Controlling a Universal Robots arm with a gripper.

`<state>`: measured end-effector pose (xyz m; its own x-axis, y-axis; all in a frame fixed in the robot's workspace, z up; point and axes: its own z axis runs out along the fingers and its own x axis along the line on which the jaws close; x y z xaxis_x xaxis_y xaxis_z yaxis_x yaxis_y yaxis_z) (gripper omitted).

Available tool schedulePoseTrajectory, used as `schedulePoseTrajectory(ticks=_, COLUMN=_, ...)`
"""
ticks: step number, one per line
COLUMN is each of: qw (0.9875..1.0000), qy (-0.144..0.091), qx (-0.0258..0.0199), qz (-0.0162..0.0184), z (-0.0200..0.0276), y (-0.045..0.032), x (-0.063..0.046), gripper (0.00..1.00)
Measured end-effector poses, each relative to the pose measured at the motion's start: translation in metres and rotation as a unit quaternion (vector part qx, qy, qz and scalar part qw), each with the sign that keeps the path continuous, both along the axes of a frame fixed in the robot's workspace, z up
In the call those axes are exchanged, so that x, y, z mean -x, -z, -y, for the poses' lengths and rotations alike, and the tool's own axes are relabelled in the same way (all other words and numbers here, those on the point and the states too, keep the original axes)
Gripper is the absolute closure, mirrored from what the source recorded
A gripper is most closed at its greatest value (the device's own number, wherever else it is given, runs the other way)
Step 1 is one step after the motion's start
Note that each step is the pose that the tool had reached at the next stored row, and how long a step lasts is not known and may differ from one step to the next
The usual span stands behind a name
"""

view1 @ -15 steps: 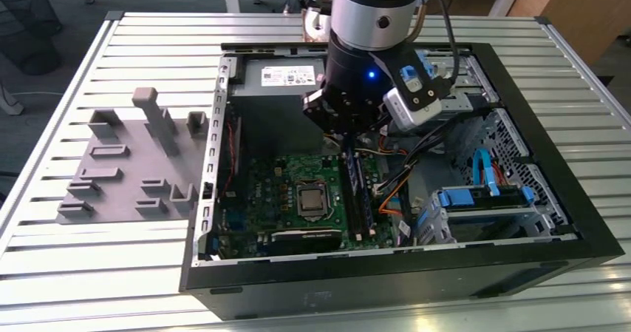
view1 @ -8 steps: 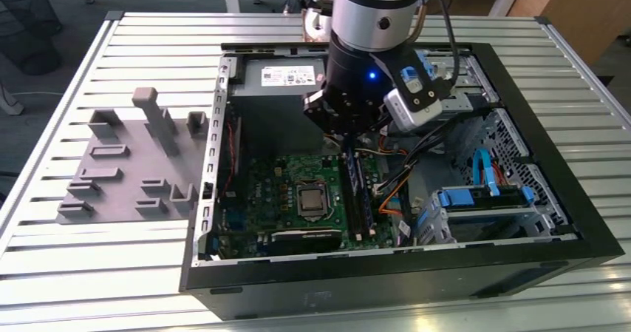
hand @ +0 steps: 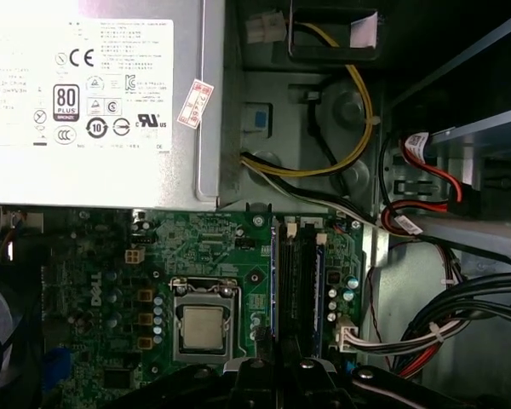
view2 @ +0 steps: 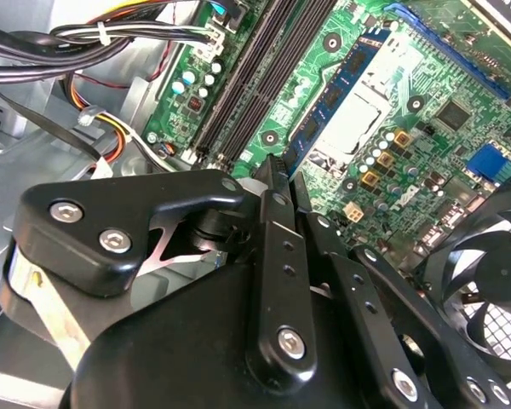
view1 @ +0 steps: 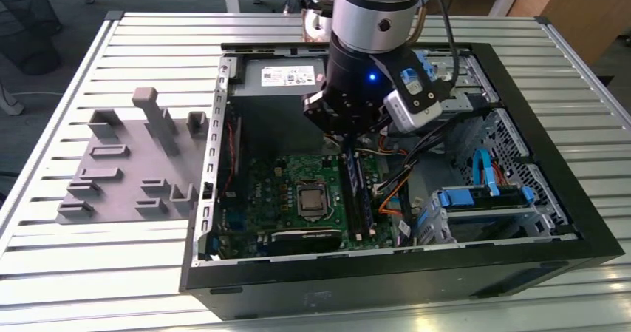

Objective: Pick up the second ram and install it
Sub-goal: 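Insert the second ram into the second slot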

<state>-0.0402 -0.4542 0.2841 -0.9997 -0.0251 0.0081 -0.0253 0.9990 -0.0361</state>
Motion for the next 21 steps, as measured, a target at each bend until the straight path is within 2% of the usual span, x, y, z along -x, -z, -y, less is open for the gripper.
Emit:
schedulePoseTrajectory(ticks=11, qw=1.0, qy=0.002, qx=0.0, qz=-0.0005, z=0.001, y=0.0055, x=-0.0018, gripper=0.86)
schedulePoseTrajectory(ticks=21, qw=1.0, qy=0.008, qx=0.0, qz=-0.0005, z=0.0039, y=0.01, x=-0.0028, gripper=0.86)
